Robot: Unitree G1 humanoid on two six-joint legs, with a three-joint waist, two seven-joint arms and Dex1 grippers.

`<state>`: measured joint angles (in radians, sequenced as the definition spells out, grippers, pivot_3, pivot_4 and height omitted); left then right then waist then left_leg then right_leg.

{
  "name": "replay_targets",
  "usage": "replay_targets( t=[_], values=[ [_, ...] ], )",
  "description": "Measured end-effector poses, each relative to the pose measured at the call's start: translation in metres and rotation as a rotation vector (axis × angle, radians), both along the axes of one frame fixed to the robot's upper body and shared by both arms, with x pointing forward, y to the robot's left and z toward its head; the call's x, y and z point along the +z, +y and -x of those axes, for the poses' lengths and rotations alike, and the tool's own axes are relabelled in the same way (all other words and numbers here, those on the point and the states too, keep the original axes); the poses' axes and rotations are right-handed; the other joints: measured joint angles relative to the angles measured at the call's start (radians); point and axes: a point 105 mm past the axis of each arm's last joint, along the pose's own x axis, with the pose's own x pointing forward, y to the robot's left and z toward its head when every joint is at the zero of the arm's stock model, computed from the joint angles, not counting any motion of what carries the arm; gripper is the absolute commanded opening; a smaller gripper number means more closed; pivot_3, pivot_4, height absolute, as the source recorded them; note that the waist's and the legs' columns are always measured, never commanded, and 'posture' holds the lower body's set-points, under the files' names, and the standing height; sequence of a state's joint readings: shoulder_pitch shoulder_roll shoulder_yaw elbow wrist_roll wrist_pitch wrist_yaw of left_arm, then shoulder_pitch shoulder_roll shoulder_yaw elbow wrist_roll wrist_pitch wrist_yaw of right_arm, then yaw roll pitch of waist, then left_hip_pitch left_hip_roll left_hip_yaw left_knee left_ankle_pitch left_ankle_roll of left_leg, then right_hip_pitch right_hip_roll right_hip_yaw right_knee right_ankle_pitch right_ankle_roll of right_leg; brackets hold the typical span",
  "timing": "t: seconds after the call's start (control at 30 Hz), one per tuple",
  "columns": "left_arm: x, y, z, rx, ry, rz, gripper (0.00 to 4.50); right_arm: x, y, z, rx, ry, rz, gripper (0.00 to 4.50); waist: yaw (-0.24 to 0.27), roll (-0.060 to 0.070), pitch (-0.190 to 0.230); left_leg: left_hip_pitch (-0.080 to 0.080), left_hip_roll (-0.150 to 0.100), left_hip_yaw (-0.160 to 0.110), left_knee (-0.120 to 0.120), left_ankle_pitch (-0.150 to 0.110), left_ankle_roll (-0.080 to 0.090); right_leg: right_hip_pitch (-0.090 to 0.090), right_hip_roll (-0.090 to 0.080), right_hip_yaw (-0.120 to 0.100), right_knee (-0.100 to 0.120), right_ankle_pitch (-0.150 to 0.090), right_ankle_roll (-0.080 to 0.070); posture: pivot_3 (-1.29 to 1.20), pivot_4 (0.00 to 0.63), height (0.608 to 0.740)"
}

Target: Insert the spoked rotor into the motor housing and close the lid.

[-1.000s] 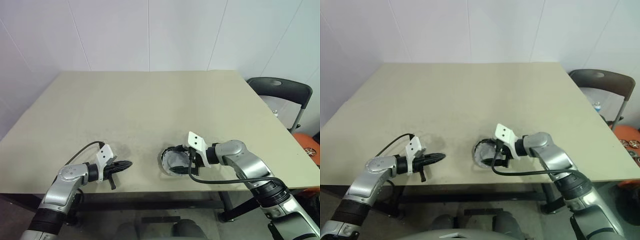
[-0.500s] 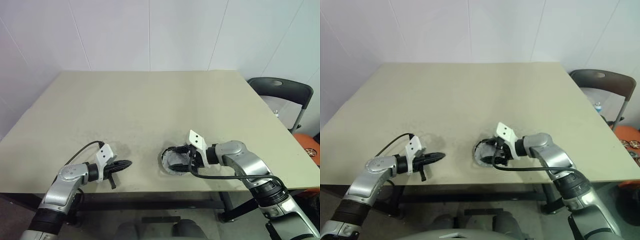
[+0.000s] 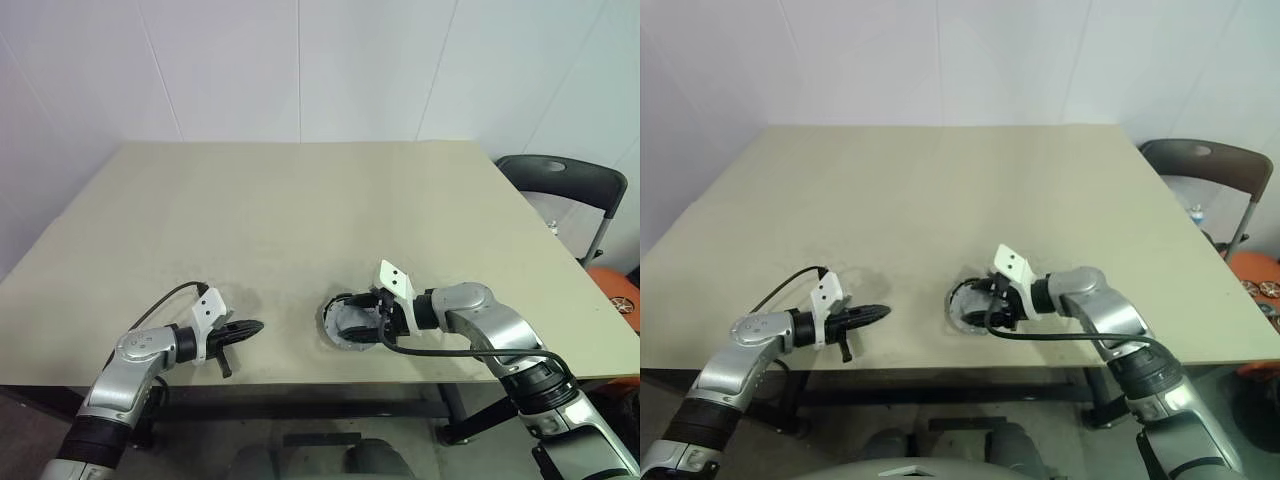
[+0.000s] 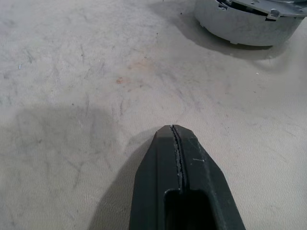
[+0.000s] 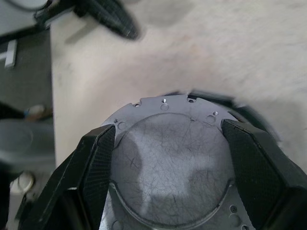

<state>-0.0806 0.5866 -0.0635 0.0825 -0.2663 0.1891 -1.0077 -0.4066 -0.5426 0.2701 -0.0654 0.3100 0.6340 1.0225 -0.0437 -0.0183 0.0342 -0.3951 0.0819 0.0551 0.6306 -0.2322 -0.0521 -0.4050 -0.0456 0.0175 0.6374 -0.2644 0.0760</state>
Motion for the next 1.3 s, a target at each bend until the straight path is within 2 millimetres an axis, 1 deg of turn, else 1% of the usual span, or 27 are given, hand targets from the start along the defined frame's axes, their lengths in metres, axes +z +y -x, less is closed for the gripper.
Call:
replay_targets(
  t=[0.1, 0.23, 0.33, 0.5, 0.6, 0.77, 1.07, 1.3],
  values=[
    [0.0, 0.0, 0.0, 0.0, 0.001, 0.0, 0.0, 0.008, 0.003, -0.003, -0.006, -0.009, -0.038, 3.17, 0.0, 0.0, 0.0, 0.0, 0.0, 0.0, 0.0, 0.0, 0.0, 0.0, 0.0, 0.0, 0.0, 0.0, 0.0, 0.0, 0.0, 0.74],
    [0.0, -0.001, 0.0, 0.005, 0.01, -0.001, 0.0, 0.01, 0.004, -0.006, -0.013, -0.017, -0.041, 3.17, 0.001, 0.0, 0.0, 0.0, 0.0, 0.0, 0.0, 0.0, 0.0, 0.0, 0.0, 0.0, 0.0, 0.0, 0.0, 0.0, 0.0, 0.74],
    [0.002, -0.002, 0.0, 0.001, 0.005, 0.0, 0.0, 0.007, 0.003, -0.009, -0.031, -0.019, -0.033, 3.17, 0.0, 0.0, 0.0, 0.0, 0.0, 0.0, 0.0, 0.0, 0.0, 0.0, 0.0, 0.0, 0.0, 0.0, 0.0, 0.0, 0.0, 0.74],
    [0.004, -0.003, 0.0, -0.001, 0.009, 0.002, 0.0, -0.004, -0.003, -0.018, -0.089, -0.051, 0.029, 3.17, 0.001, 0.0, 0.0, 0.0, 0.0, 0.0, 0.0, 0.0, 0.0, 0.0, 0.0, 0.0, 0.0, 0.0, 0.0, 0.0, 0.0, 0.74],
    [0.004, -0.004, -0.001, -0.002, 0.008, 0.002, 0.0, -0.007, -0.003, -0.022, -0.108, -0.064, 0.042, 3.17, 0.001, 0.0, 0.0, 0.0, 0.0, 0.0, 0.0, 0.0, 0.0, 0.0, 0.0, 0.0, 0.0, 0.0, 0.0, 0.0, 0.0, 0.74],
    [0.006, -0.005, -0.001, -0.006, 0.004, 0.003, 0.0, -0.008, -0.004, -0.021, -0.102, -0.072, 0.059, 3.17, 0.001, 0.0, 0.0, 0.0, 0.0, 0.0, 0.0, 0.0, 0.0, 0.0, 0.0, 0.0, 0.0, 0.0, 0.0, 0.0, 0.0, 0.74],
    [0.006, -0.005, 0.0, -0.007, 0.004, 0.003, 0.0, -0.006, -0.005, -0.013, -0.075, 0.014, 0.024, 3.17, -0.001, 0.0, 0.0, 0.0, 0.0, 0.0, 0.0, 0.0, 0.0, 0.0, 0.0, 0.0, 0.0, 0.0, 0.0, 0.0, 0.0, 0.74],
    [0.006, -0.005, 0.0, -0.007, 0.002, 0.003, 0.0, -0.008, -0.006, -0.015, -0.07, -0.034, 0.065, 3.17, 0.0, 0.0, 0.0, 0.001, 0.0, 0.0, 0.0, 0.0, 0.0, 0.001, 0.0, 0.0, 0.0, 0.0, 0.0, 0.0, 0.0, 0.74]
  ],
)
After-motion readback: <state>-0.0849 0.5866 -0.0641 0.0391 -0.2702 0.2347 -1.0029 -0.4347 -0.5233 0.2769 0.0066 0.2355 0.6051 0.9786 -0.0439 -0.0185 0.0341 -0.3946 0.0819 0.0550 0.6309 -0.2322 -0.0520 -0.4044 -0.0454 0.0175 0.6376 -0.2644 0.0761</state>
